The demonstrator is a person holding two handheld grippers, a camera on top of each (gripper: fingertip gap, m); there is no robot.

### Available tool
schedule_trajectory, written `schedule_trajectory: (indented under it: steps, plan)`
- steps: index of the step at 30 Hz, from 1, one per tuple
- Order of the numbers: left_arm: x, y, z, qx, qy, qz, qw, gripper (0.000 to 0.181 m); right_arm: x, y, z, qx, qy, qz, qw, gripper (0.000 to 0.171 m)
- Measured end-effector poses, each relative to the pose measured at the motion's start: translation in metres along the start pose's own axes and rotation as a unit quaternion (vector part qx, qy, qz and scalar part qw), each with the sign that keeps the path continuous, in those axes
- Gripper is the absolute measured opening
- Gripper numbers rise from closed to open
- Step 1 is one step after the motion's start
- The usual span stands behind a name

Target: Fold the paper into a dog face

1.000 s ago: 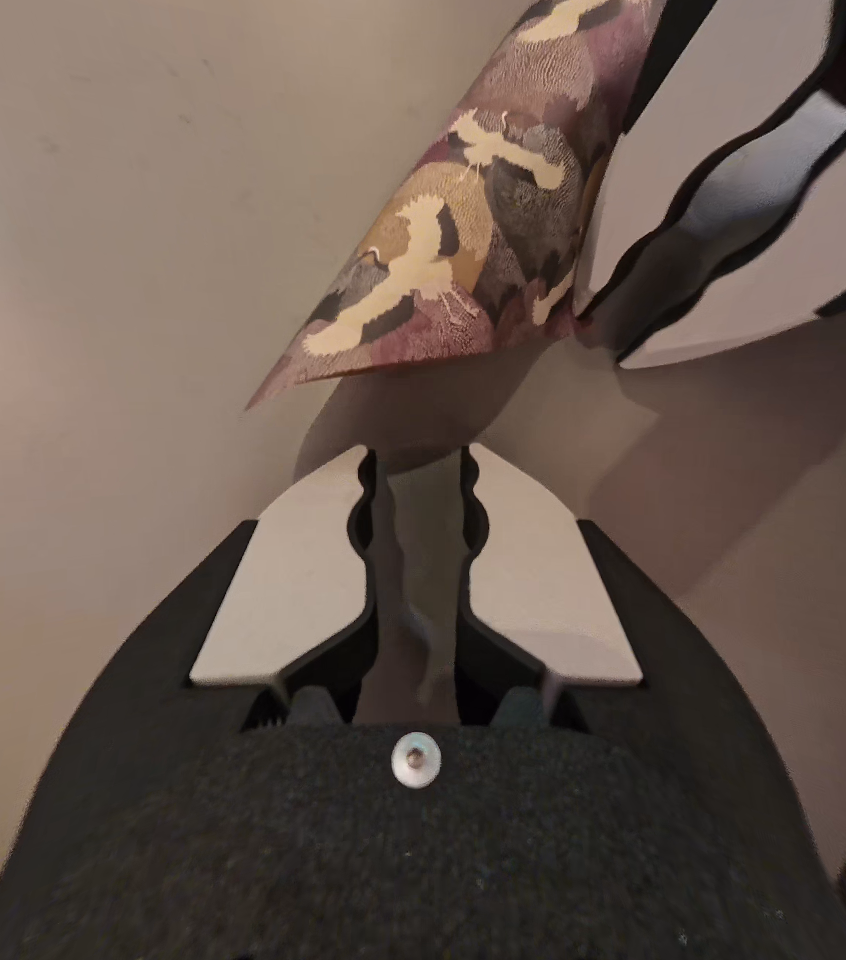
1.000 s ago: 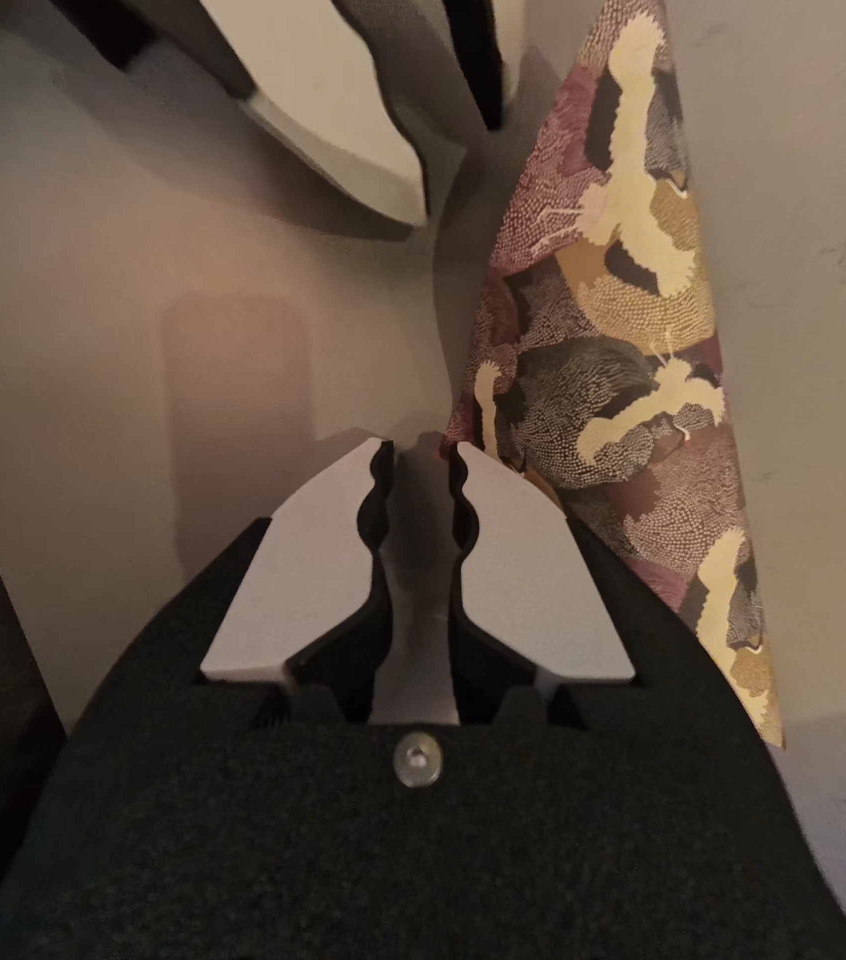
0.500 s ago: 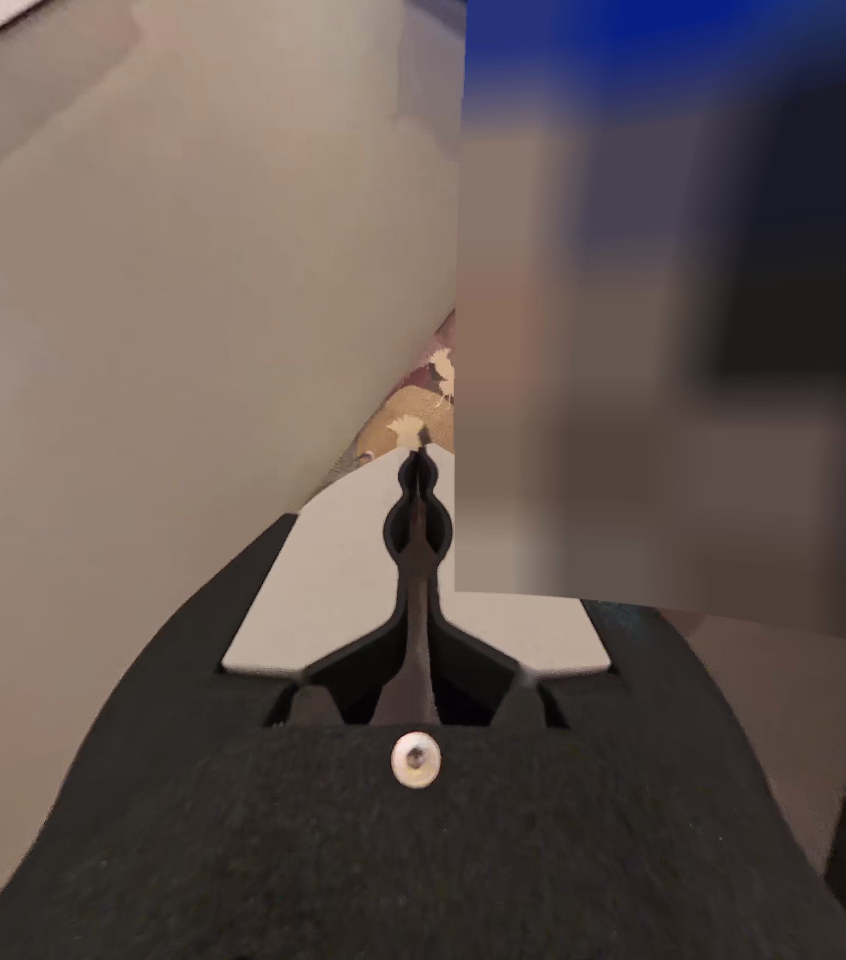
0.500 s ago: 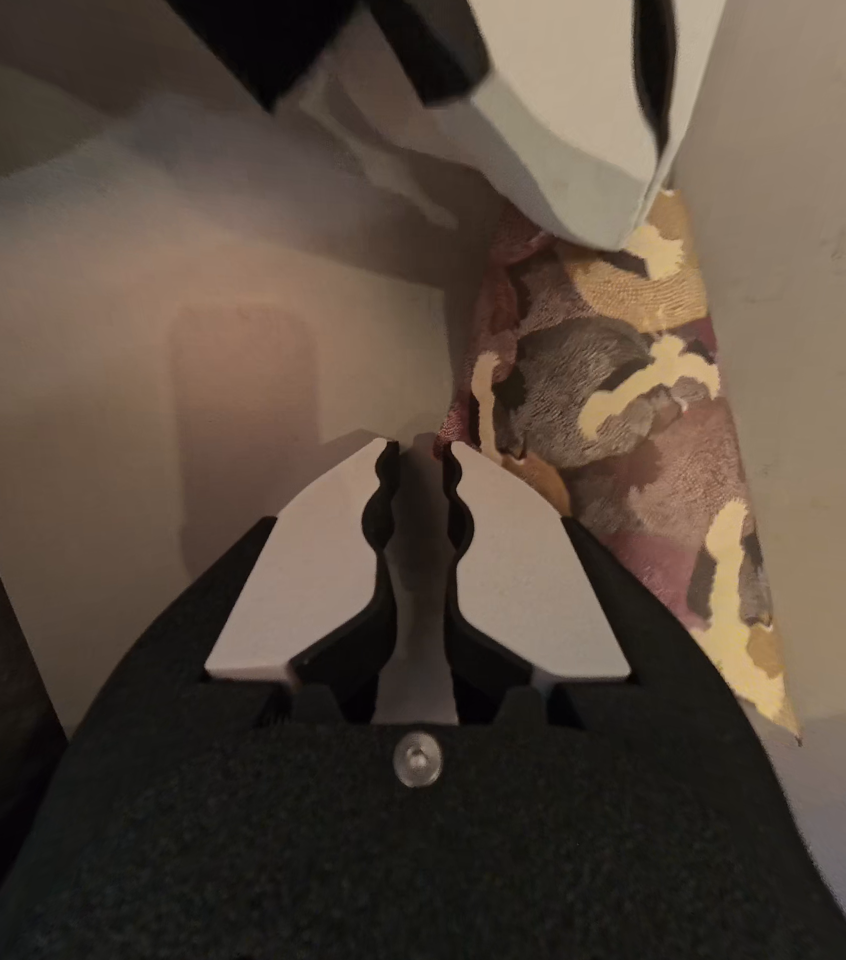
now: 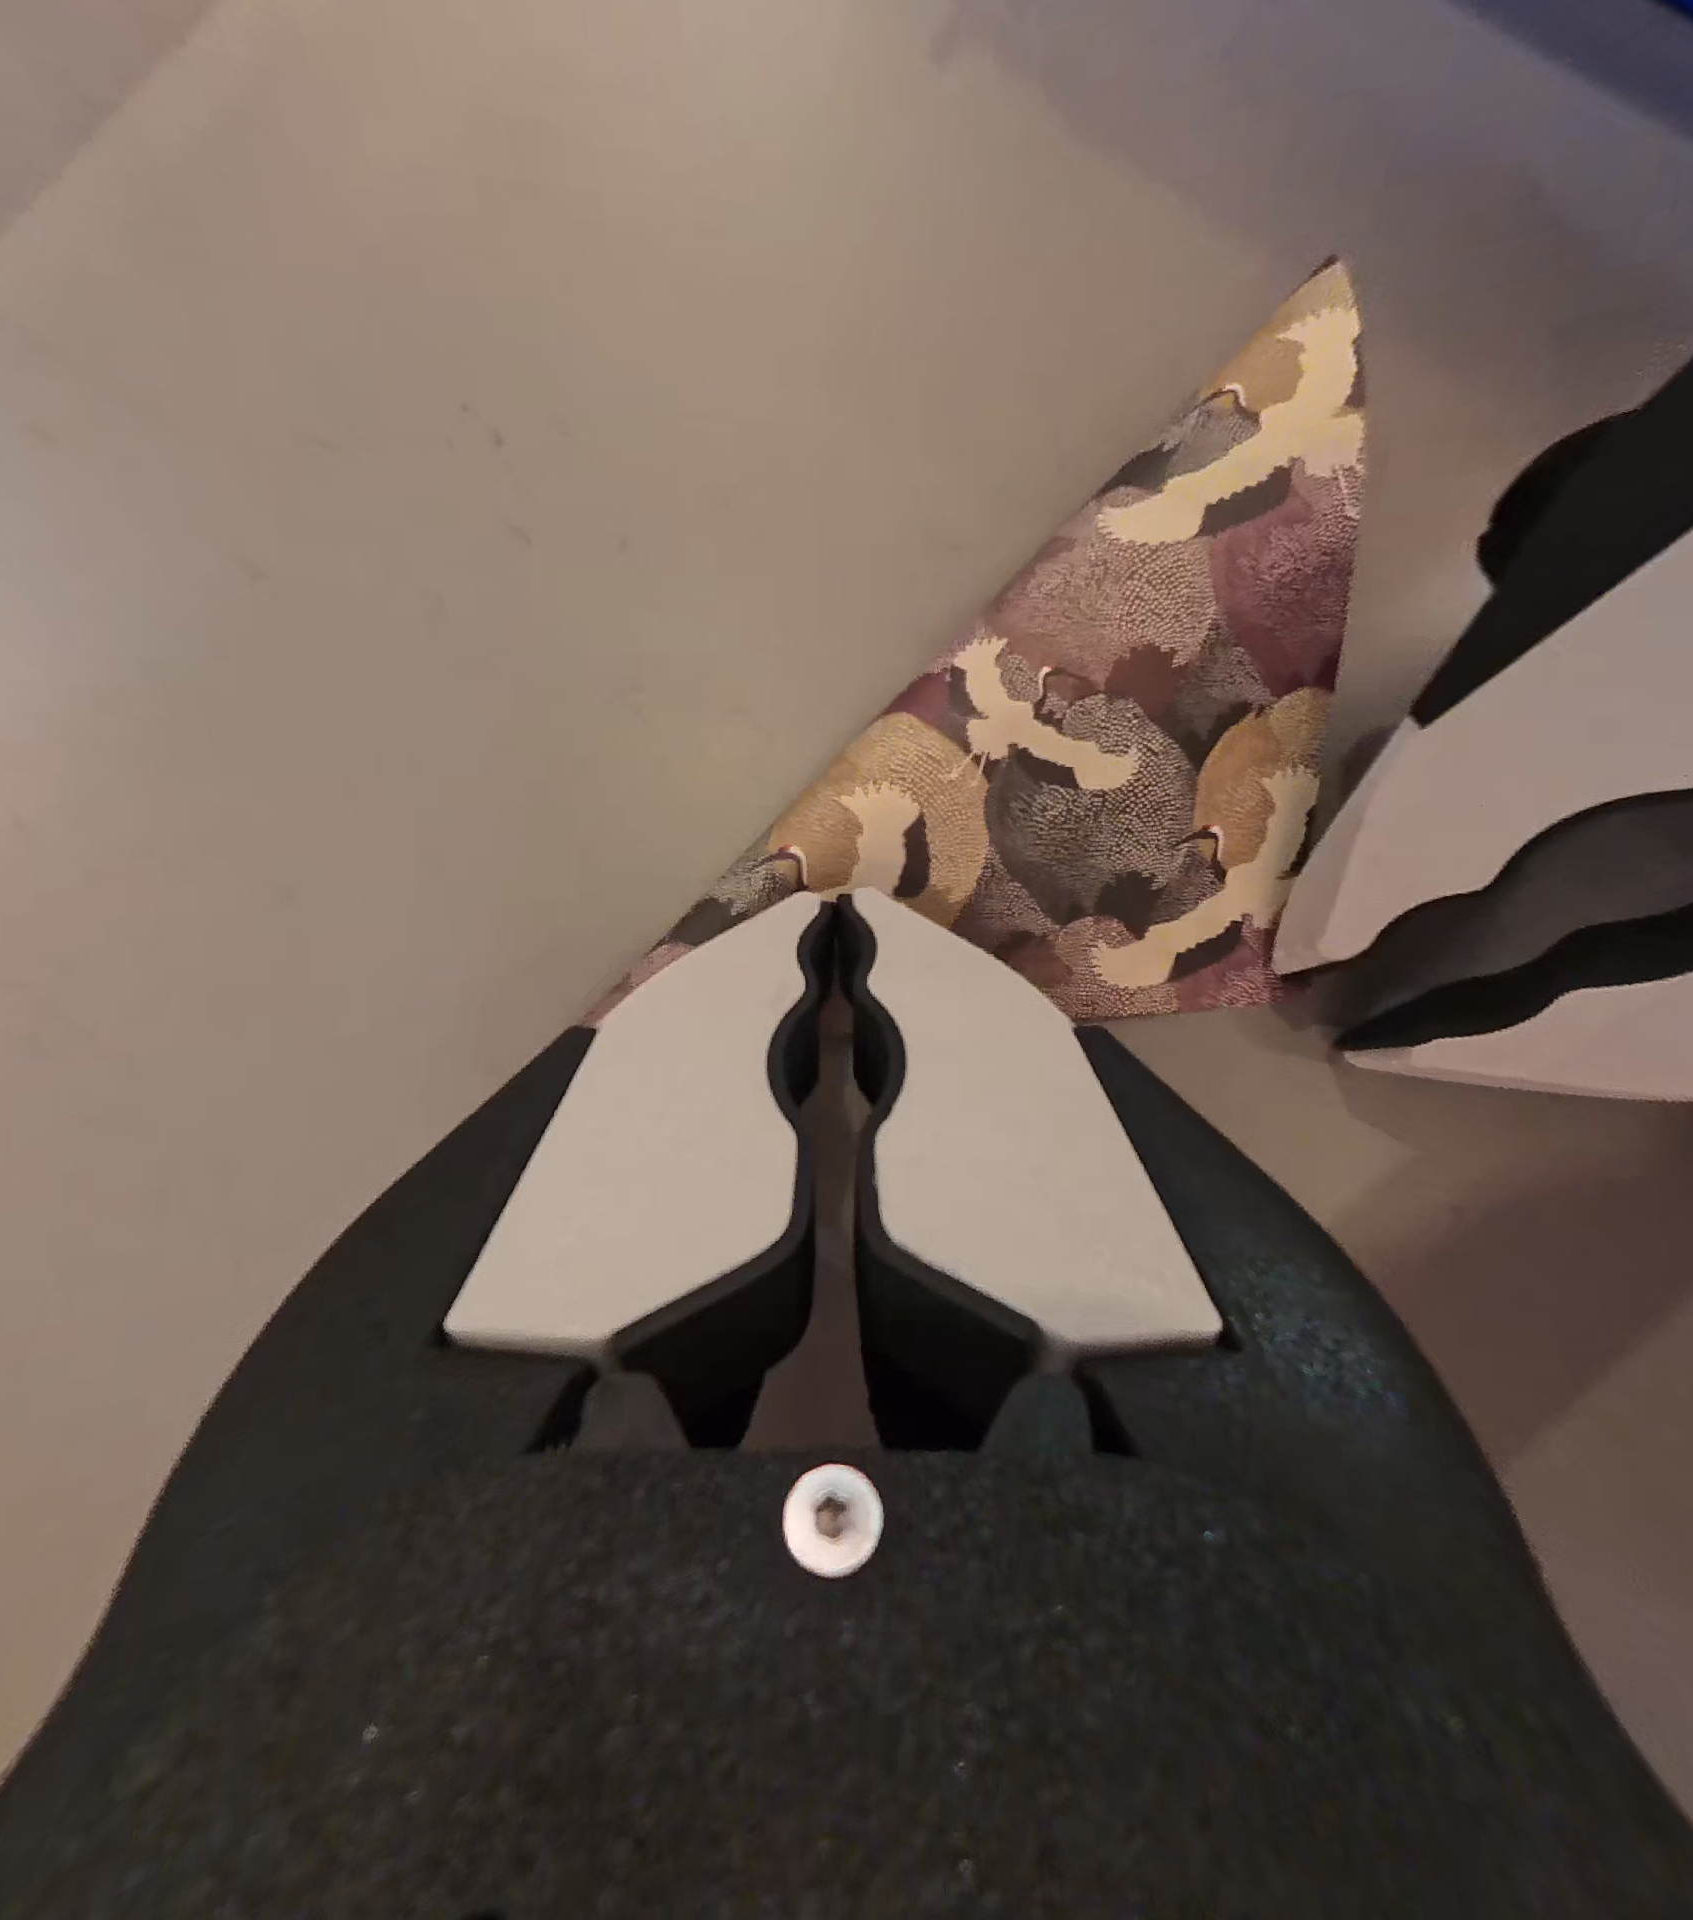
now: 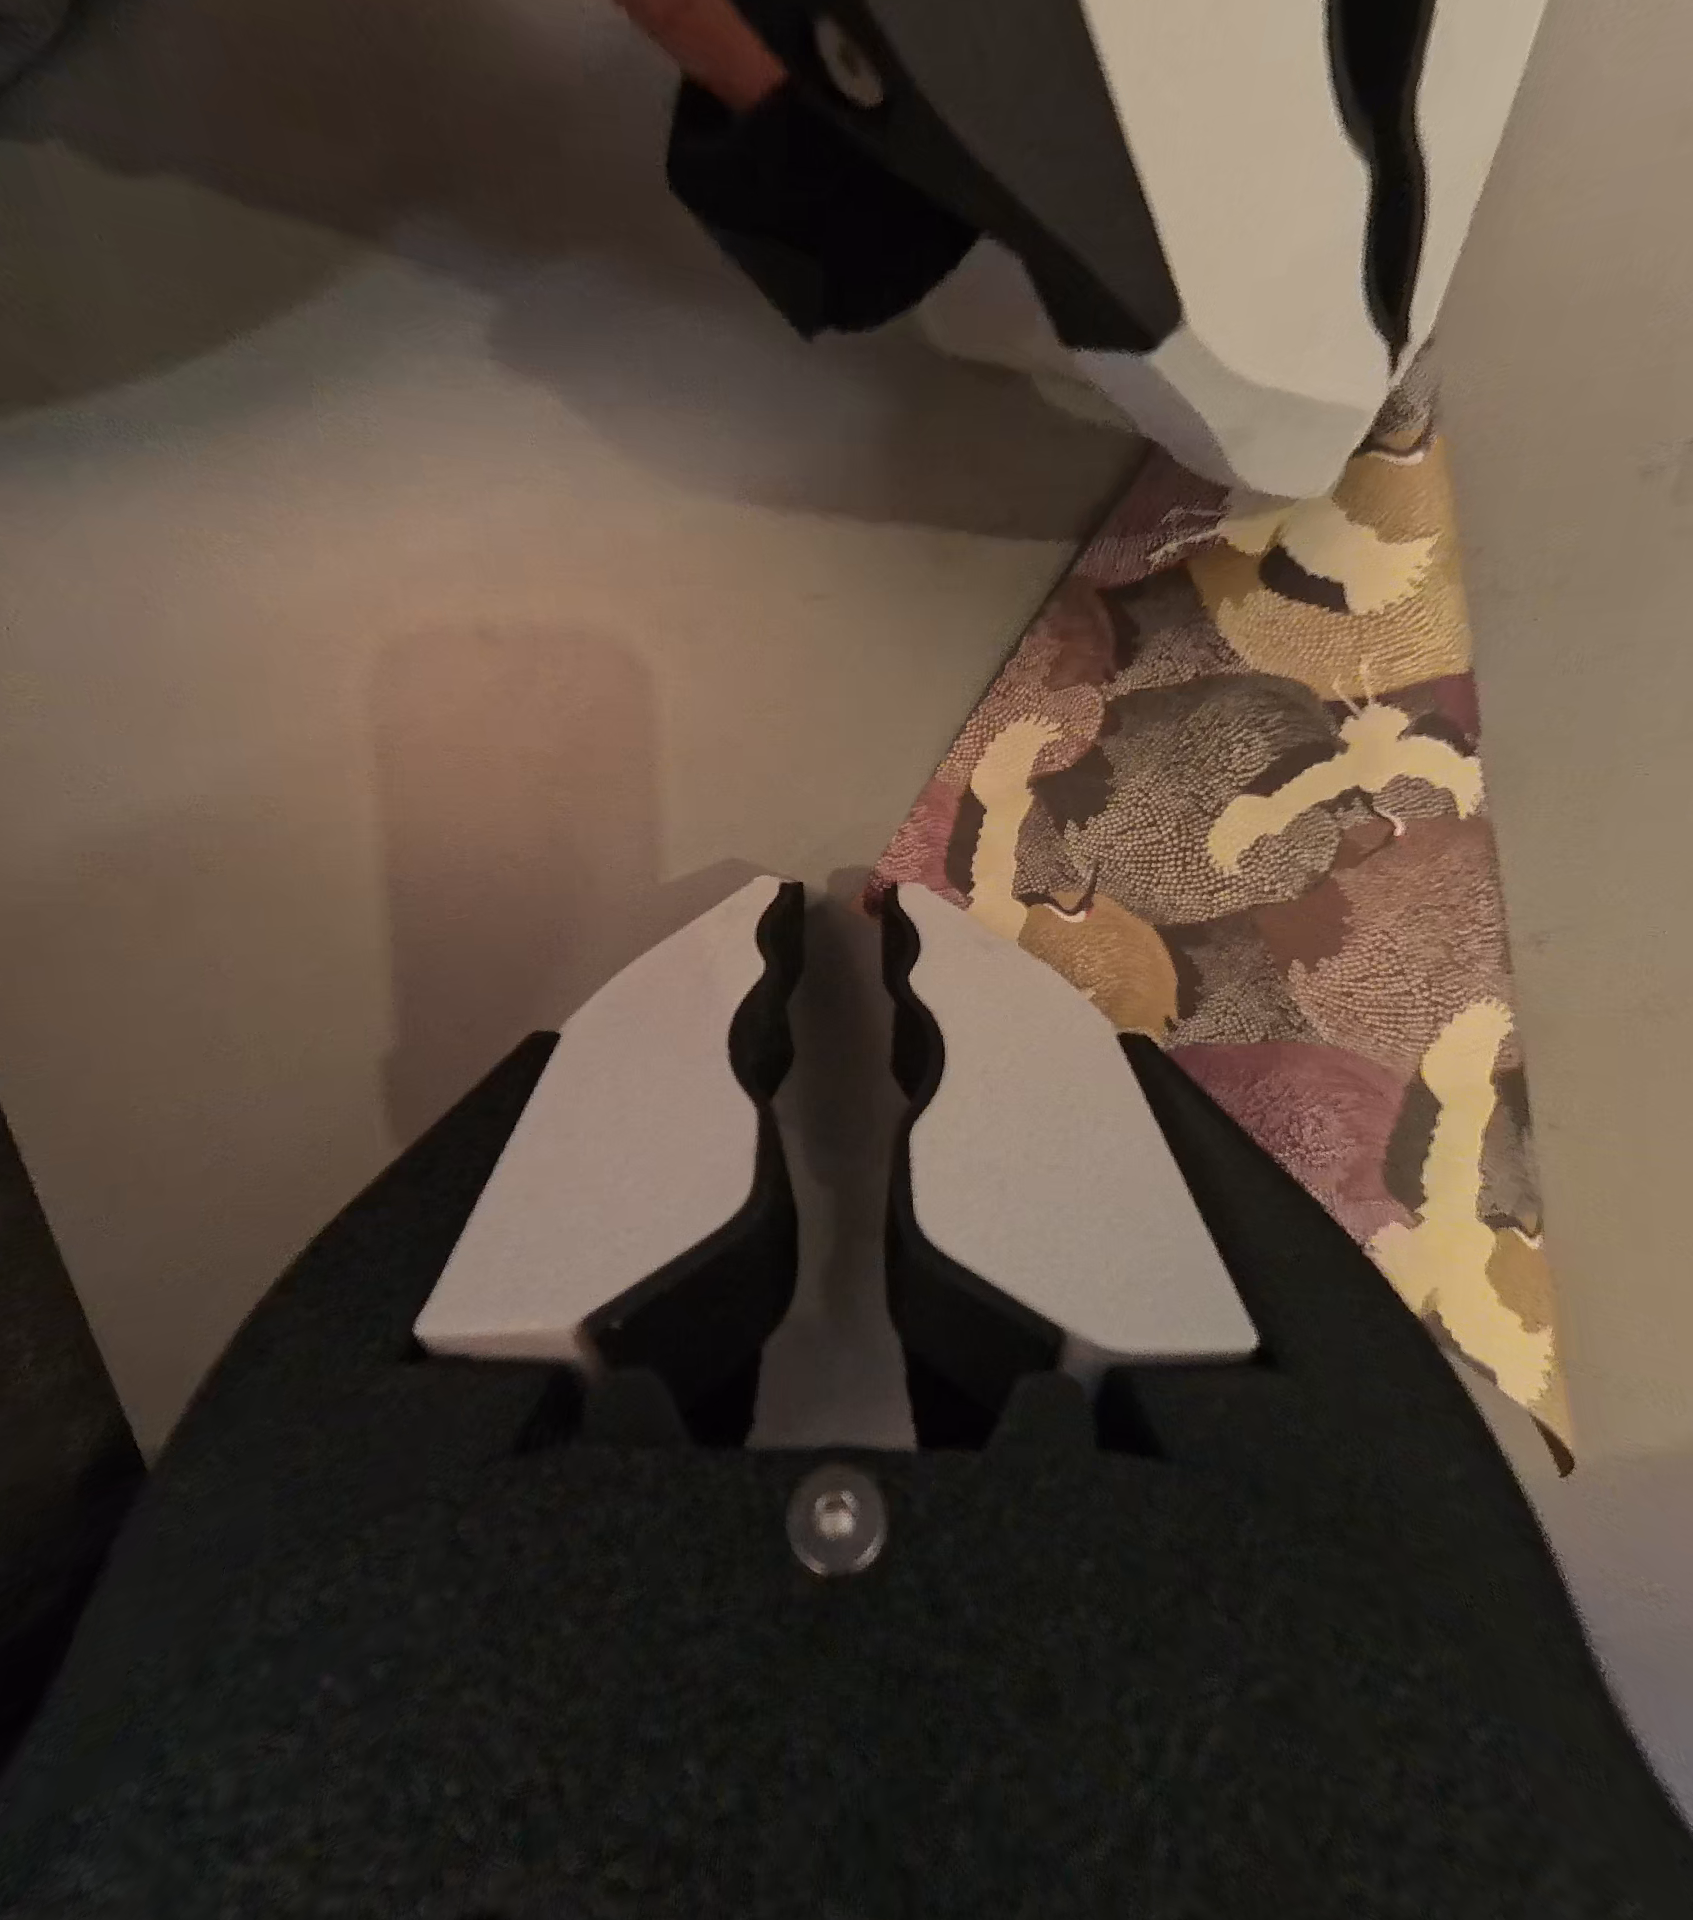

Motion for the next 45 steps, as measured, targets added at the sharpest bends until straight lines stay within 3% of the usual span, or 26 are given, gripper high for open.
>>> schedule_trajectory:
  steps: [45]
  plan:
    - [0.012, 0.042, 0.004, -0.013, 0.011, -0.075, 0.997, 0.0, -0.001, -0.001, 0.0, -0.008, 0.003, 0.012, 1.0, 0.014]
Point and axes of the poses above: each gripper's, where its closed fingertips meet, z out along the fingers, x out of its underside, y = z × x across the jaws, the point moved 6 cm from there along -z, back along the fingers, and after that the axes turned 2 degrees about -x, right-handed, at the moved point
